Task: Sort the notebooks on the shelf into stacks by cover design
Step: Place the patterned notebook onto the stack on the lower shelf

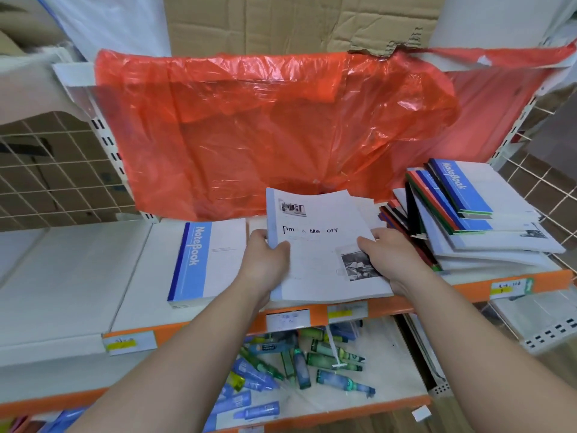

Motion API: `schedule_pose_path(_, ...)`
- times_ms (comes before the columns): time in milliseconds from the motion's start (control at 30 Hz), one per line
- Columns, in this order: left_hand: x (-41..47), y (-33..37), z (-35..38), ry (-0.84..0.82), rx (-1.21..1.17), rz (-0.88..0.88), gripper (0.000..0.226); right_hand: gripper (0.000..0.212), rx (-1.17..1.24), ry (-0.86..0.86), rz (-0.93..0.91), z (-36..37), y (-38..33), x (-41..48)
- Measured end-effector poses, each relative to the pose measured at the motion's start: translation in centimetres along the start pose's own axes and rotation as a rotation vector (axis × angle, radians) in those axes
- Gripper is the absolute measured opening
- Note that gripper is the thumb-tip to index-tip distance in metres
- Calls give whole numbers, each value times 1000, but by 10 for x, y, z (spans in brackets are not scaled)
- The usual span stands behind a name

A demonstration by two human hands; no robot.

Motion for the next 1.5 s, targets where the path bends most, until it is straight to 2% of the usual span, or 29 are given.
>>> schedule_pose_path(200, -18, -25, -105, 150, -22, -5, 14, 13, -47, -55, -58, 94, -33, -29)
schedule_pose_path(433, -50, -66, -287, 289, -50, -53, 18, 10, -16, -236, -99, 267, -81, -92)
schedule_pose_path(567, -71, -84, -393, 370, -34, -68, 16, 6, -73, -269, -170, 367, -114, -133)
schedule_pose_path(733, -87, -96, -489, 463, -37, -60, 15, 15, -71, -356, -192, 458, -145, -169)
schedule_pose_path(833, -84, -105, -526, 489, -25, -83, 3, 12, -61, -372, -193, 494, -159, -175)
schedule_pose_path(1000, -66, -123, -559, 470, -2, -145, 12, 16, 2, -441, -147, 546, -172, -166)
schedule_pose_path(1167, -46, -127, -589, 495, 120, -179, 23, 8, -64, -439, -226, 585, -187, -153)
schedule_pose_path(1300, -28, -137, -618, 488, 228, -185, 14, 11, -96, -445, -200, 618, -190, -145)
schedule_pose_path(1500, 14, -160, -655, 349, 377, -164, 16, 19, -105, -422, -108, 665, -187, -136)
Point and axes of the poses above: each hand's wrist, its own x-axis towards the middle knuckle, its own z-axis out of the palm, y = z × x, the point moved 9 cm from there along x, towards the middle knuckle, and after that the axes turned 7 degrees about z, right-handed, at the moved point
